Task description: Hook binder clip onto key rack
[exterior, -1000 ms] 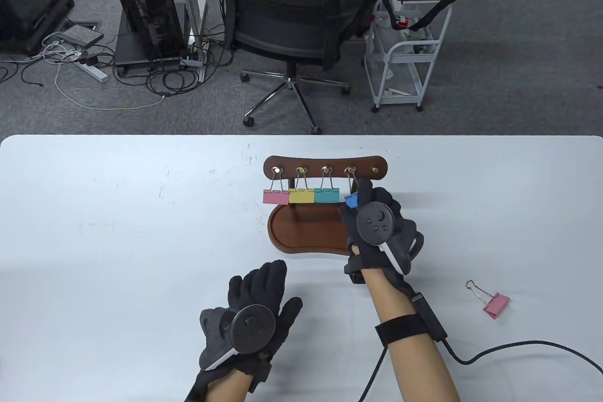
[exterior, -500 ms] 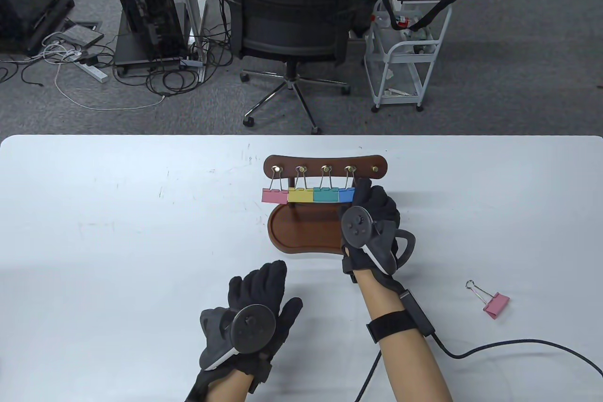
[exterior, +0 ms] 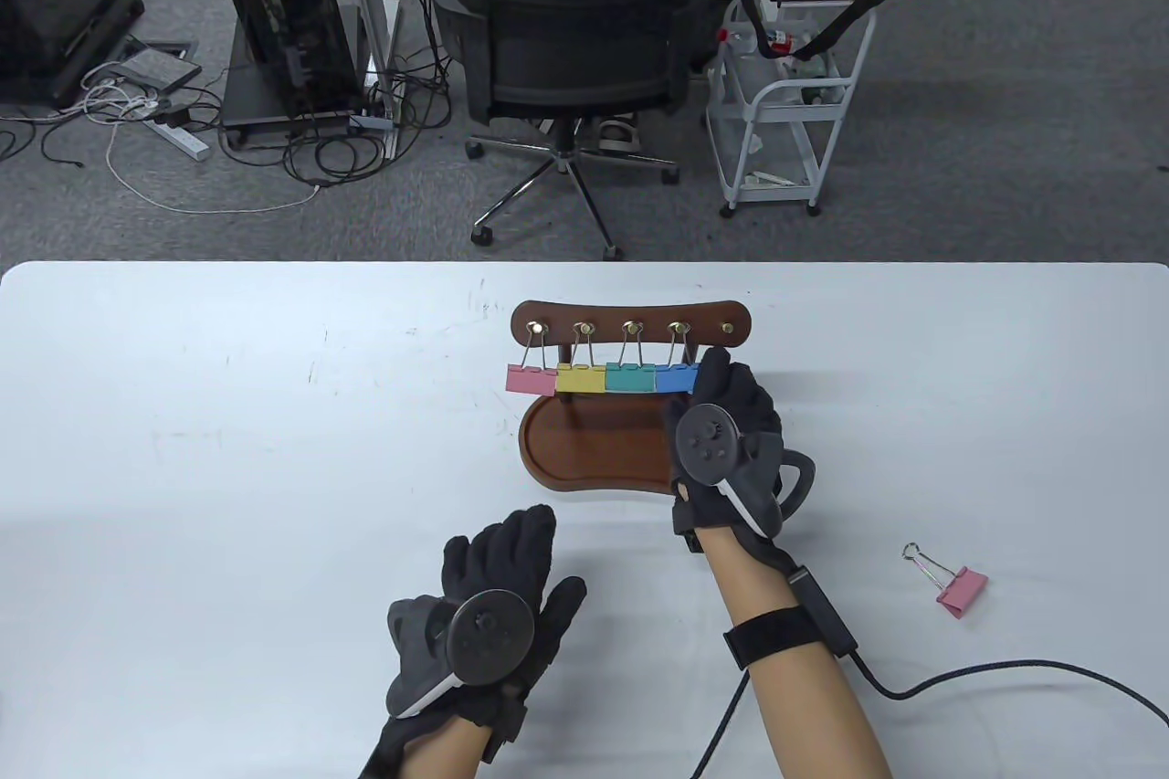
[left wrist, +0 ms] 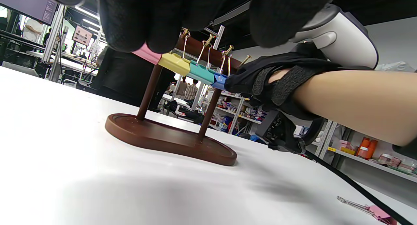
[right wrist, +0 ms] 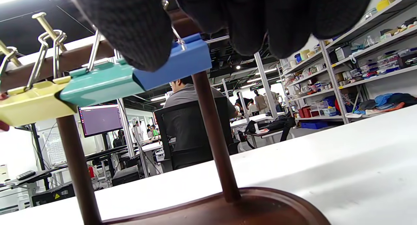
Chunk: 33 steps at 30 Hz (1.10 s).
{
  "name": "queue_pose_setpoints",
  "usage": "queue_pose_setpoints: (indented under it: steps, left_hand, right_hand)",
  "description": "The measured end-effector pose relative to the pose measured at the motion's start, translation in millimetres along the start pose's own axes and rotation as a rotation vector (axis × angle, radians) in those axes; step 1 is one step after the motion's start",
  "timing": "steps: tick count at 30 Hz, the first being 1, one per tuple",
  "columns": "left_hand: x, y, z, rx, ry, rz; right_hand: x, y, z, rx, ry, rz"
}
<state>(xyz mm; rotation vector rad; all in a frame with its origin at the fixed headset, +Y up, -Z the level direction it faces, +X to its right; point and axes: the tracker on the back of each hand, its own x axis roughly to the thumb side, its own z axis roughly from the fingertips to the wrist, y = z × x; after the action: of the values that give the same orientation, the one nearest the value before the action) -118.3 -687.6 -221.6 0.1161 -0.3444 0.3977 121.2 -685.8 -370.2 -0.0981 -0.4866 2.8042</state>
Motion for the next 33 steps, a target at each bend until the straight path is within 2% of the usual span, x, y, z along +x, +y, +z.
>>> queue_pose_setpoints:
  steps: [11, 23, 33]
  left_hand:
    - [1, 0, 0, 0.002, -0.012, 0.003]
    - [1, 0, 0, -0.002, -0.012, 0.006]
    - [0, 0, 0, -0.002, -0.009, 0.008]
  right_hand:
    - [-7, -24, 2, 0.076, -0.037, -0.049]
    - [-18, -76, 10, 0.107, -0.078, -0.082]
    - [-52, -117, 21, 0.102, -0.035, -0.053]
